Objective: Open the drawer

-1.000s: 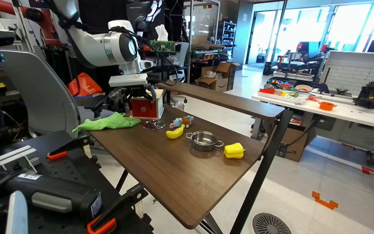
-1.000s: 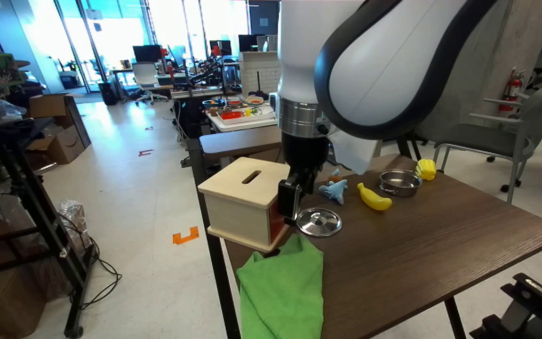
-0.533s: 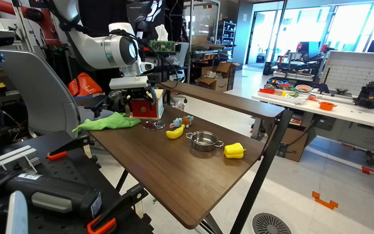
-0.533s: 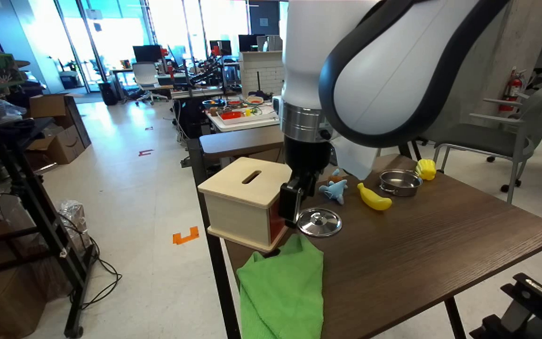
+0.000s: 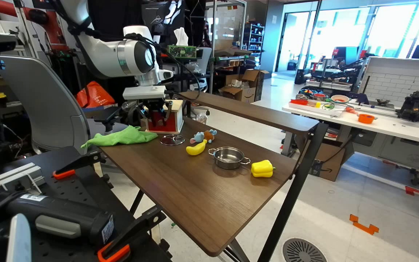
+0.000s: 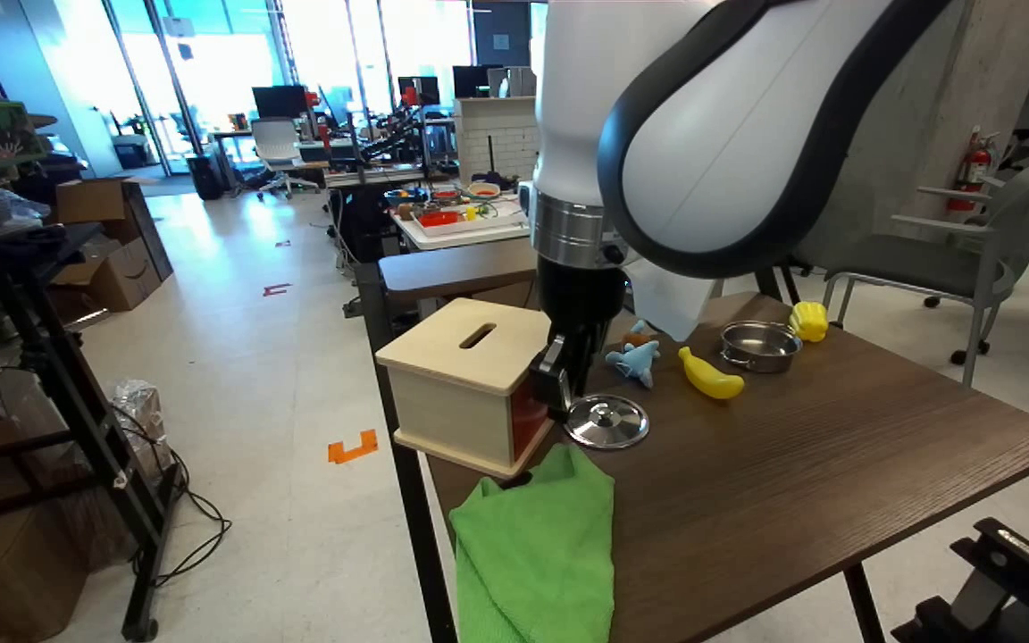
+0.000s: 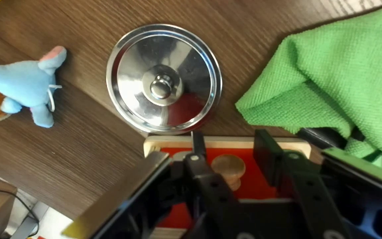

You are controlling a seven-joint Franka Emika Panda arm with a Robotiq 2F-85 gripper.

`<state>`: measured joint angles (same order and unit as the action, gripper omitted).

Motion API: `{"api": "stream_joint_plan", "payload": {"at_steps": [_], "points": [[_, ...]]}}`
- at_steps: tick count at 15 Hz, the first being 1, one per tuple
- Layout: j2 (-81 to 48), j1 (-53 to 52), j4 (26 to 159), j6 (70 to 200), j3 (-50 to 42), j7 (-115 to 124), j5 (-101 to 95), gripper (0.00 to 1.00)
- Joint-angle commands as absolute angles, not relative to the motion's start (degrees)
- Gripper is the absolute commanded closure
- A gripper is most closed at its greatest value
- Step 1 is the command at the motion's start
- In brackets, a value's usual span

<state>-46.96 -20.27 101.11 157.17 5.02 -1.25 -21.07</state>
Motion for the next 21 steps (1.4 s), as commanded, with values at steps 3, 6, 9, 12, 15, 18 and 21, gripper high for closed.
{"api": "stream_joint_plan", "payload": {"at_steps": [3,6,9,12,15,18,21], "points": [[-49.0,-21.0,98.1,157.8,4.3,-1.6,-19.6,1.00],[-50.1,-21.1,96.9,156.8,4.1,-1.7,-19.6,1.00],[-50.7,-21.3,96.5,156.6,3.7,-1.4,-19.7,1.00],[-50.4,-21.4,97.0,157.2,3.4,-1.1,-19.8,0.68],[-49.3,-21.5,98.7,158.7,3.2,-1.1,-20.2,0.45],[-49.2,-21.4,98.6,158.8,3.6,-1.4,-20.0,0.24],[-49.7,-21.3,98.1,158.7,4.1,-1.9,-19.8,0.02]]}}
